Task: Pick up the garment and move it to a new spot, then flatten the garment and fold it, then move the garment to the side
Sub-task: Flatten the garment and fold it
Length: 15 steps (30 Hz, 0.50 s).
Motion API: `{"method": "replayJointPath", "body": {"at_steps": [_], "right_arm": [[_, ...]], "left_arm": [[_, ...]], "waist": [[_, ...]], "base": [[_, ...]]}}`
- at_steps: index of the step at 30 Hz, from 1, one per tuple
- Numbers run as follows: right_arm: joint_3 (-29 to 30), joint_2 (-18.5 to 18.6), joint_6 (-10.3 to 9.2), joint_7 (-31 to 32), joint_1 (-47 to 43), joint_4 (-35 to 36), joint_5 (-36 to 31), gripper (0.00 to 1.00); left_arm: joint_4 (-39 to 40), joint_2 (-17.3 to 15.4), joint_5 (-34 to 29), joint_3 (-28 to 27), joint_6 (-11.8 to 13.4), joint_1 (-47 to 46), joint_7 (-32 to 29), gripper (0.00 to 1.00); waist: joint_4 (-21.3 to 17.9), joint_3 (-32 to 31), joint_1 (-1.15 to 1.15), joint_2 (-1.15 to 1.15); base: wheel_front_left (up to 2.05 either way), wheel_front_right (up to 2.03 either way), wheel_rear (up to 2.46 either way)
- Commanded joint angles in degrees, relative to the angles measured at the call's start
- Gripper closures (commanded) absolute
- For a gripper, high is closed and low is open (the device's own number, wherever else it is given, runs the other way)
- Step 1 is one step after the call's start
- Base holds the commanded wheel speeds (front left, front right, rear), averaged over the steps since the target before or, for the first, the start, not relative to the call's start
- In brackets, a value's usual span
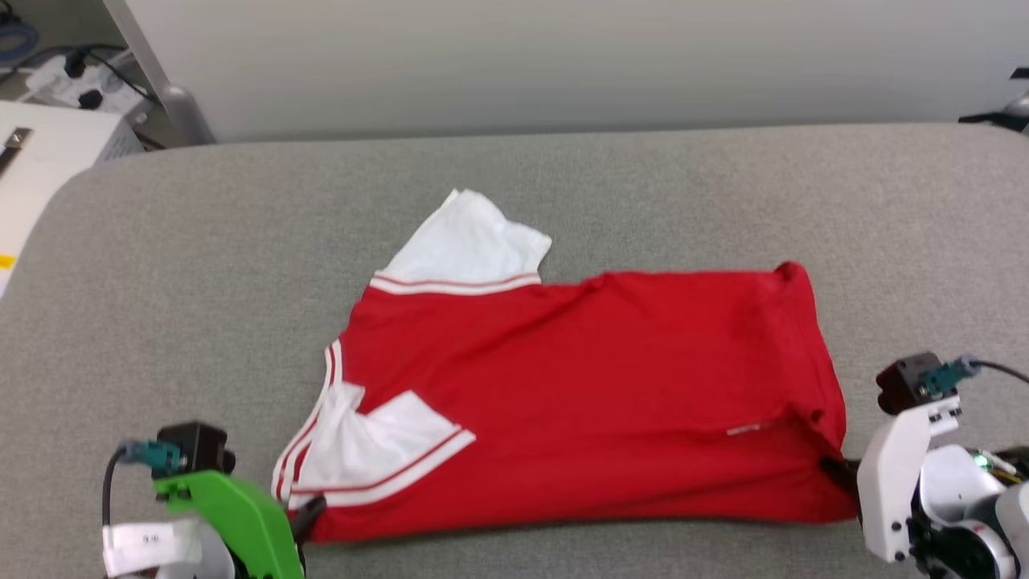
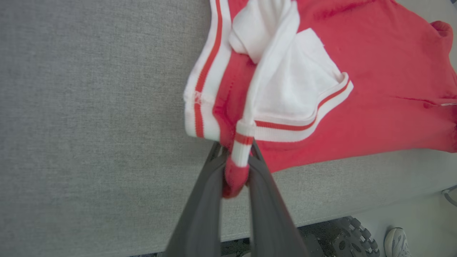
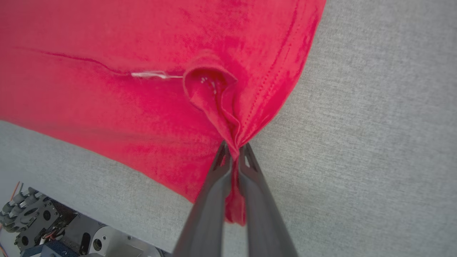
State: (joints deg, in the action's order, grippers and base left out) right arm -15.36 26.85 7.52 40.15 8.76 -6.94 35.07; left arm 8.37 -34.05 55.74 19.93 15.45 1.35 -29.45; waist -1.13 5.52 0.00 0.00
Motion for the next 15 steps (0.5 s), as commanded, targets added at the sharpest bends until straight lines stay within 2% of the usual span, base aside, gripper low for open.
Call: {"method": "replayJointPath", "body": {"at_steps": [1, 6, 9, 10, 11, 12, 13, 14, 15], "right_arm": [[0.8, 0.1, -0.03, 0.4, -1.7, 0.5, 0.2, 1.0], [4.4, -2.4, -0.03, 0.9, -7.9, 2.0, -1.3, 1.0], [6.3, -4.8, -0.03, 0.2, -10.6, 1.7, -2.2, 1.0], [6.8, -5.7, -0.03, -0.1, -11.4, 1.3, -2.5, 0.96], [7.3, -6.4, -0.03, -0.4, -11.9, 1.0, -2.5, 0.82], [7.9, -7.1, -0.03, -1.0, -12.5, 0.6, -2.7, 0.59], [8.5, -7.6, -0.03, -1.4, -12.9, 0.2, -3.0, 0.22], [9.1, -8.1, -0.03, -2.1, -13.4, -0.2, -3.6, 0.0], [9.5, -8.8, -0.03, -2.7, -13.7, -0.4, -3.9, 0.0]], "left_arm": [[0.2, -0.4, 0.6, -0.4, 0.6, 1.8, 0.3, 1.0], [-1.2, 0.8, 1.9, -0.8, 1.4, 7.0, 2.0, 1.0], [-3.4, 2.1, 2.0, -0.2, 0.7, 7.3, 3.1, 1.0], [-4.3, 2.8, 2.2, 0.1, 0.2, 7.1, 3.4, 1.0], [-5.1, 3.3, 2.2, 0.5, -0.1, 6.9, 3.6, 1.0], [-6.2, 3.8, 2.1, 0.8, -0.5, 6.5, 3.9, 1.0], [-7.0, 4.3, 2.2, 0.9, -0.6, 6.2, 4.2, 0.71], [-8.0, 4.8, 2.3, 1.2, -1.0, 5.9, 4.3, 0.51], [-8.8, 5.0, 2.3, 1.4, -1.2, 5.8, 4.4, 0.36]], "waist": [[0.2, -2.7, 0.0, 0.0], [0.2, -3.3, 0.0, 0.0], [0.4, -3.3, 0.0, 0.0], [0.5, -3.3, 0.0, 0.0], [0.5, -3.3, 0.0, 0.0], [0.5, -3.4, 0.0, 0.0], [0.5, -3.5, 0.0, 0.0], [0.4, -3.7, 0.0, 0.0], [0.3, -3.8, 0.0, 0.0]], "base": [[0.0, 0.0, 0.0], [0.0, 0.0, 0.0], [0.0, 0.0, 0.0], [0.0, 0.0, 0.0], [0.0, 0.0, 0.0], [0.0, 0.0, 0.0], [0.0, 0.0, 0.0], [0.0, 0.0, 0.0], [0.0, 0.0, 0.0]]}}
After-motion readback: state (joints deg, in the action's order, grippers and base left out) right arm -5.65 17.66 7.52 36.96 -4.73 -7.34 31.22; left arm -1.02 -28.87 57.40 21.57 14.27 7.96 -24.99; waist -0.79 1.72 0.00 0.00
